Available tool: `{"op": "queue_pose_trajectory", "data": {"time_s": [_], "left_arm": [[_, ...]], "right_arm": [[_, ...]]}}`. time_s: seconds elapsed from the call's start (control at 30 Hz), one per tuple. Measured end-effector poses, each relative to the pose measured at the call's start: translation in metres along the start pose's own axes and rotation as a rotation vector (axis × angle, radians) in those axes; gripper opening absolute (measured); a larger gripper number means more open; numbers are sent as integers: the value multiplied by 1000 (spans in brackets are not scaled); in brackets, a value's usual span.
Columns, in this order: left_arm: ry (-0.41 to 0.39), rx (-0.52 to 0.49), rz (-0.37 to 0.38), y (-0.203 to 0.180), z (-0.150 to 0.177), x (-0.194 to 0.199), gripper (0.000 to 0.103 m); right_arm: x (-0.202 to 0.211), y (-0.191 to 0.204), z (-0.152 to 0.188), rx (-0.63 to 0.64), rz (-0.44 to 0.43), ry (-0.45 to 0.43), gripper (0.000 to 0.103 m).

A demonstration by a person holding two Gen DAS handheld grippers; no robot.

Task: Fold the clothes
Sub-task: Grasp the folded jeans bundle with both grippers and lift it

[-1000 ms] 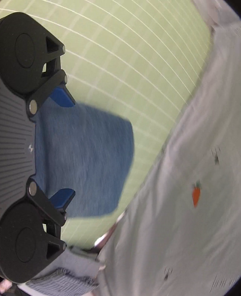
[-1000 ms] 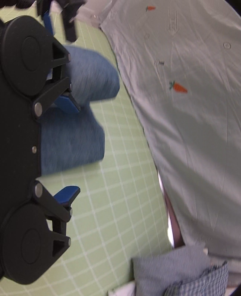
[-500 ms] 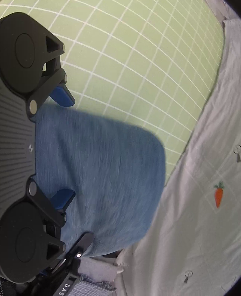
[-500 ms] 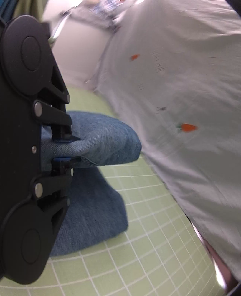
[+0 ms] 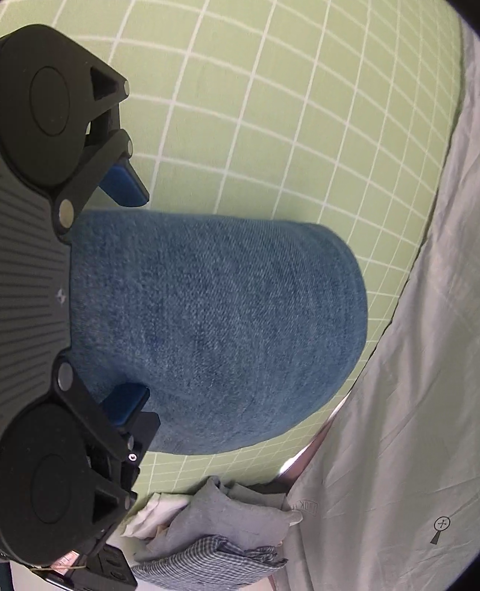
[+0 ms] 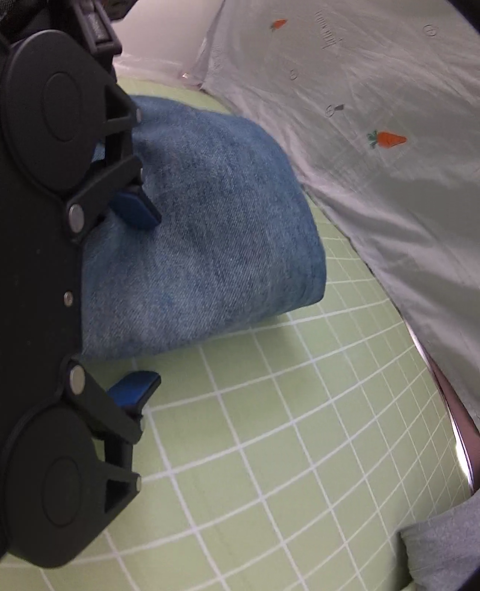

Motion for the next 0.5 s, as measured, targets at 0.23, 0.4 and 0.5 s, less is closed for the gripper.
{"op": "queue_pose_trajectory", "data": {"time_s": [0.23, 0.4, 0.5], "left_arm": [[-23, -12, 52, -7, 5, 10, 65], [-41, -110, 122, -35, 15, 38, 55], [-49, -169, 184, -56, 27, 54, 55]], "right_arm": [[6, 0, 13, -82, -29, -6, 43], [48, 17, 31, -115, 29, -84, 32], [86, 19, 44, -162, 33, -168, 32]]}}
Point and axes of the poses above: each gripper's, at about its wrist camera, not at the fingertips, and x roughly against the way its jaws point, y to its left, z to its underside, the point moved 5 cm from there along -x, roughly the way its jaws point, and after that the axes turned 1 degree about -z, right-handed, at the moved point
